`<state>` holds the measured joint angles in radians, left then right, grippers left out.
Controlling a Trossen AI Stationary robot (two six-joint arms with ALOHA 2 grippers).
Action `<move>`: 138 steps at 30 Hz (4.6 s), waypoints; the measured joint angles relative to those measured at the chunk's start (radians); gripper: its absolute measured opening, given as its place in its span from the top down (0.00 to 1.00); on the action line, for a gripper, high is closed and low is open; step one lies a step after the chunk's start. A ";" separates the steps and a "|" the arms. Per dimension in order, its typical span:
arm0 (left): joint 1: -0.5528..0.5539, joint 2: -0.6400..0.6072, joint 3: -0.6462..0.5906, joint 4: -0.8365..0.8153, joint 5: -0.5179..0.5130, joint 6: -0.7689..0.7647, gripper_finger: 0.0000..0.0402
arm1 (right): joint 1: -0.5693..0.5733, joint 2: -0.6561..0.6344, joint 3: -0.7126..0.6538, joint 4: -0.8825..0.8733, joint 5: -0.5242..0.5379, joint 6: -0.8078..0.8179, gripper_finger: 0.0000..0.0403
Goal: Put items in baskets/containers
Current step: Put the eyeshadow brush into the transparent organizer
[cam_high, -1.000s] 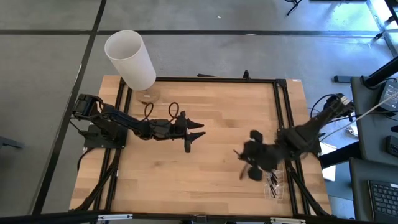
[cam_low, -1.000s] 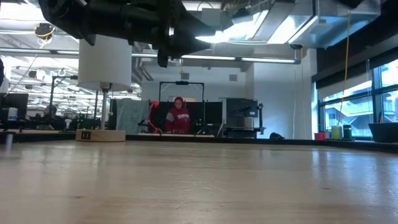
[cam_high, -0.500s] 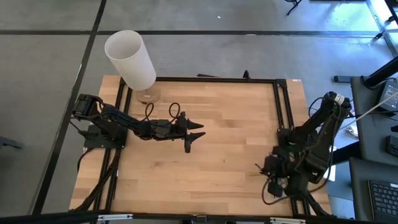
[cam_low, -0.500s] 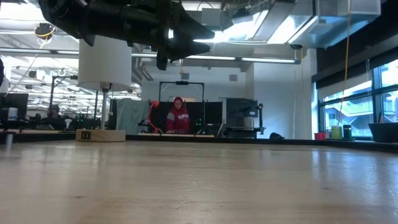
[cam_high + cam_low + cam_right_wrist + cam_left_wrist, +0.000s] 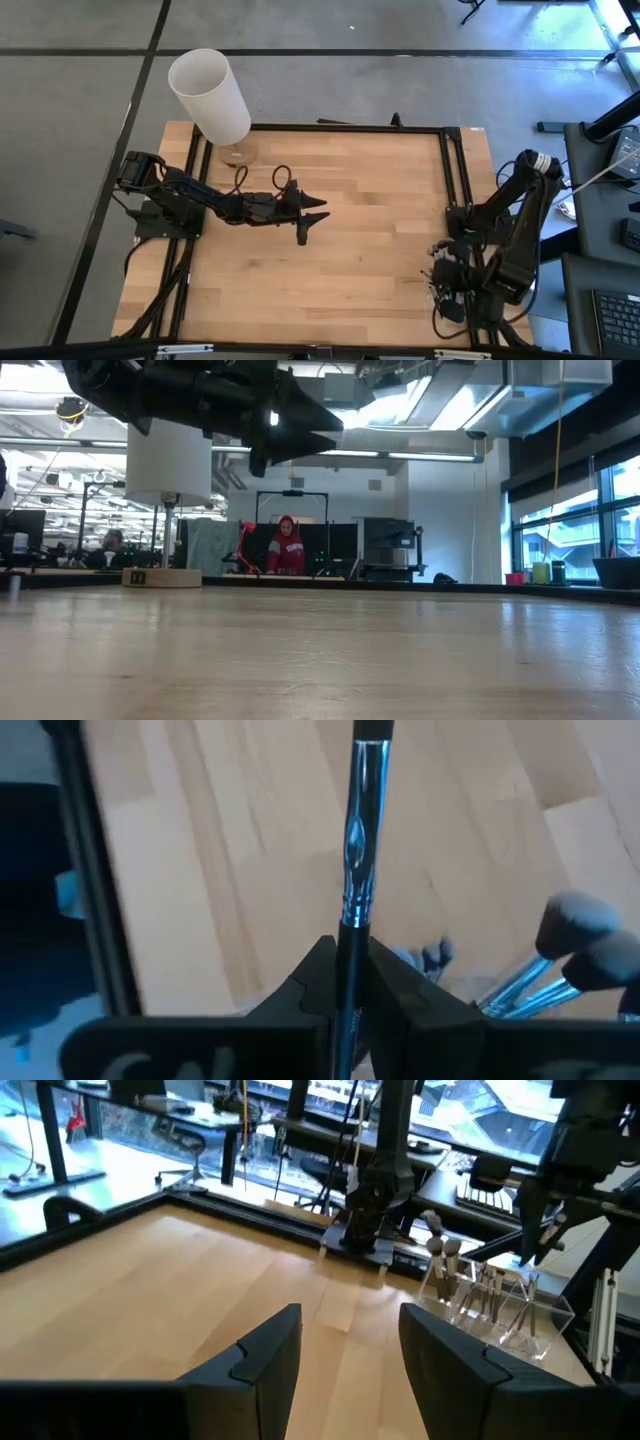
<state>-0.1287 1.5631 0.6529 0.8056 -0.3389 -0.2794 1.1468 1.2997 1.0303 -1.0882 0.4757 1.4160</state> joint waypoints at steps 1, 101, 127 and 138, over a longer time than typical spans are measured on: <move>0.000 0.000 0.000 -0.007 0.000 -0.010 0.59 | 0.006 0.007 -0.006 -0.001 -0.002 0.004 0.92; -0.594 0.128 0.294 -1.831 0.830 -1.318 0.77 | -1.087 0.042 -0.235 1.272 -0.329 -1.397 0.98; -0.683 0.222 0.241 -1.873 0.938 -1.530 0.99 | -1.176 0.042 -0.234 1.383 -0.436 -1.456 0.98; -0.704 0.344 0.261 -1.878 1.046 -1.506 0.99 | -1.176 0.042 -0.234 1.368 -0.454 -1.446 0.98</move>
<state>-0.8326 1.9072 0.9142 -1.0724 0.7067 -1.7849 -0.0288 1.3418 0.7963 0.2797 0.0221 -0.0299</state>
